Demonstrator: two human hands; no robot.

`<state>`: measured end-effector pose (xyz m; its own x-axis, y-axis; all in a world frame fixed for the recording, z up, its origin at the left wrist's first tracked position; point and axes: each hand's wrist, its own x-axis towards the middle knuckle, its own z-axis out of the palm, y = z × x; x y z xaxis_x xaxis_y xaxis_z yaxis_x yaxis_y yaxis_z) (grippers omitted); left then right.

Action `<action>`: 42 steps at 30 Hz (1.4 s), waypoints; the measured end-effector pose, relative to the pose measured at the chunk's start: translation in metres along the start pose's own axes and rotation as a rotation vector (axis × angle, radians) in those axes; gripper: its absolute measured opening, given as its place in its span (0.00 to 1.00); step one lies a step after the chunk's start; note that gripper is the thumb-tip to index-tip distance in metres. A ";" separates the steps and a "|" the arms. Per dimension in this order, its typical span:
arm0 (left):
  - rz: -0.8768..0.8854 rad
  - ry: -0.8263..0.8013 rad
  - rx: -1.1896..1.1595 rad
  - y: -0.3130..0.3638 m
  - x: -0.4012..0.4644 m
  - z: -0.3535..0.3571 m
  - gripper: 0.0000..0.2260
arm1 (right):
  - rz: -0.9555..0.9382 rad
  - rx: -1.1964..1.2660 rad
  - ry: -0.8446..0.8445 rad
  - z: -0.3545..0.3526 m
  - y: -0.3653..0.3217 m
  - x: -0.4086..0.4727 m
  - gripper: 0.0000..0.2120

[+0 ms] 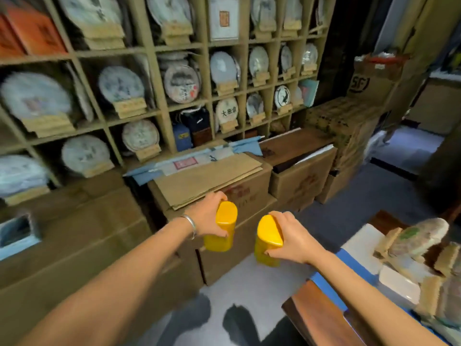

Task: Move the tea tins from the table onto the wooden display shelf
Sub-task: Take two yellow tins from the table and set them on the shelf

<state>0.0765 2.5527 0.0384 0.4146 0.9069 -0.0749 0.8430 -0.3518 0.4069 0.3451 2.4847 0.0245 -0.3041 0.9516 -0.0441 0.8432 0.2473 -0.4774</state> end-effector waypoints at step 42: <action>-0.604 0.536 0.118 -0.465 -0.298 -0.615 0.34 | -1.008 0.134 -0.039 -0.006 -0.745 0.494 0.38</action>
<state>-0.6496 2.5880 0.4313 -0.3178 0.9253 0.2071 0.9118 0.2383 0.3343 -0.4299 2.7715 0.3638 -0.8618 0.3042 0.4059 0.1304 0.9062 -0.4022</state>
